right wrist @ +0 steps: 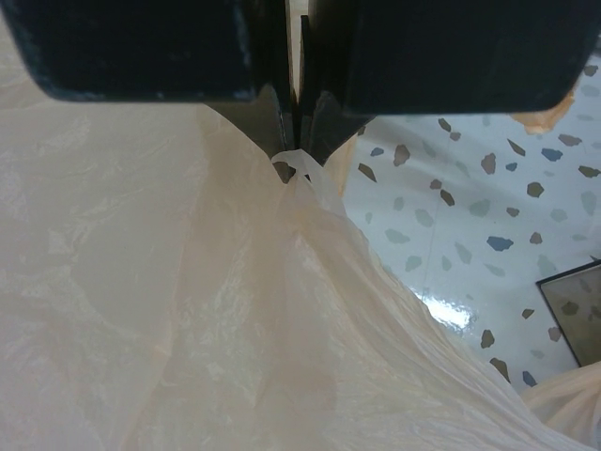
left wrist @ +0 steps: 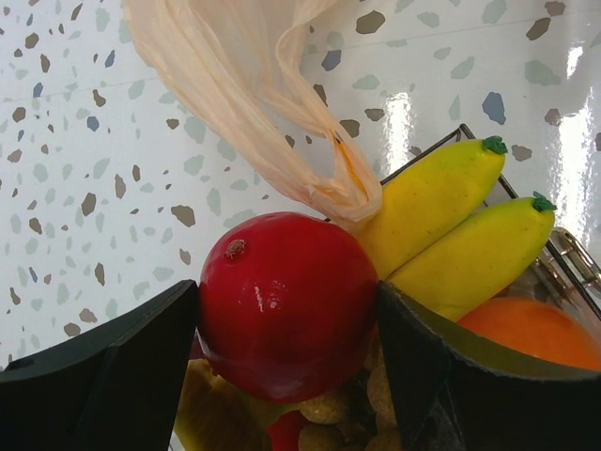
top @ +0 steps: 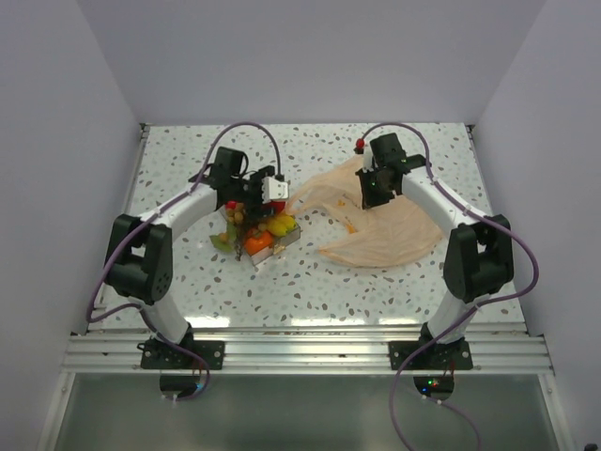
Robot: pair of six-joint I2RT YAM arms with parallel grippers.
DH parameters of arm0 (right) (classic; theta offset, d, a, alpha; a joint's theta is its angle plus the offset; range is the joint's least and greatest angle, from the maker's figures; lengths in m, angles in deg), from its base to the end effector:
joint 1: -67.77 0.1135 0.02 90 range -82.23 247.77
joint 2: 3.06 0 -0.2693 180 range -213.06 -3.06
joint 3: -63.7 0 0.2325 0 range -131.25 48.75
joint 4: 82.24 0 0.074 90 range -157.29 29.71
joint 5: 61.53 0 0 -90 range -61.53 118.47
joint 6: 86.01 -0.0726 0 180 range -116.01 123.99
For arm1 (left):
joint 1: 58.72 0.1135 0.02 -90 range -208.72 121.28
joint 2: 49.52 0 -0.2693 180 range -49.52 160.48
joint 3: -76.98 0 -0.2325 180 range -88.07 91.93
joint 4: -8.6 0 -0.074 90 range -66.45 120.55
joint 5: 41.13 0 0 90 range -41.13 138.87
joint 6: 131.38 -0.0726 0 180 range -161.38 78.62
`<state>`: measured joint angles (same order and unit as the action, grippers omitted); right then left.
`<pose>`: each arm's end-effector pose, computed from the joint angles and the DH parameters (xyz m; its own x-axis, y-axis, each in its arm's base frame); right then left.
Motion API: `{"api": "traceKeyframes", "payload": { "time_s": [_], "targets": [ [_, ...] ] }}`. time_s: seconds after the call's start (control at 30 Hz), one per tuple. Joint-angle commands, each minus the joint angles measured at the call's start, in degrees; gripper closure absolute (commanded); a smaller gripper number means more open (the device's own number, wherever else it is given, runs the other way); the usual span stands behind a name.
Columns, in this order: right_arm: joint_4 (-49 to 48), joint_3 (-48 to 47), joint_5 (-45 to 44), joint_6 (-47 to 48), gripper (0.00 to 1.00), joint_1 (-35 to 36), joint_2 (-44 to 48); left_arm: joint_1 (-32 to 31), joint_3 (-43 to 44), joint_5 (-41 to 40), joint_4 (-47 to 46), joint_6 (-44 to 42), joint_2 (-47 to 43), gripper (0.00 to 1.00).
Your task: Place the fake fruits into the plastic bag and tie a complex knot
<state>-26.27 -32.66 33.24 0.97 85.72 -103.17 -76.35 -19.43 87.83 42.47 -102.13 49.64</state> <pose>0.3530 0.1207 0.2370 -0.8387 -0.2165 -0.4997 -0.3032 0.9478 0.0983 0.3404 -0.1561 0.2179 0.1917 0.6510 -0.7345 0.9372 0.1008 0.3339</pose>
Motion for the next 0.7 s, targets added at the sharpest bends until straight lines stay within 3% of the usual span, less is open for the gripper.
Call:
{"api": "traceKeyframes", "payload": {
  "time_s": [0.0,0.43,0.67],
  "targets": [
    [0.47,-1.74,1.64,-0.57,1.00,-0.03,0.62,-0.65,2.72,-0.38,4.11,-0.95,-0.45,0.39],
    [1.70,-2.35,2.15,-0.66,1.00,-0.03,3.26,-0.04,6.69,4.63,9.82,5.90,-14.94,0.43],
    [2.14,-3.66,9.54,-2.07,1.00,-0.03,5.46,-2.67,0.27,9.29,0.96,16.52,-23.82,0.39]
  ]
}}
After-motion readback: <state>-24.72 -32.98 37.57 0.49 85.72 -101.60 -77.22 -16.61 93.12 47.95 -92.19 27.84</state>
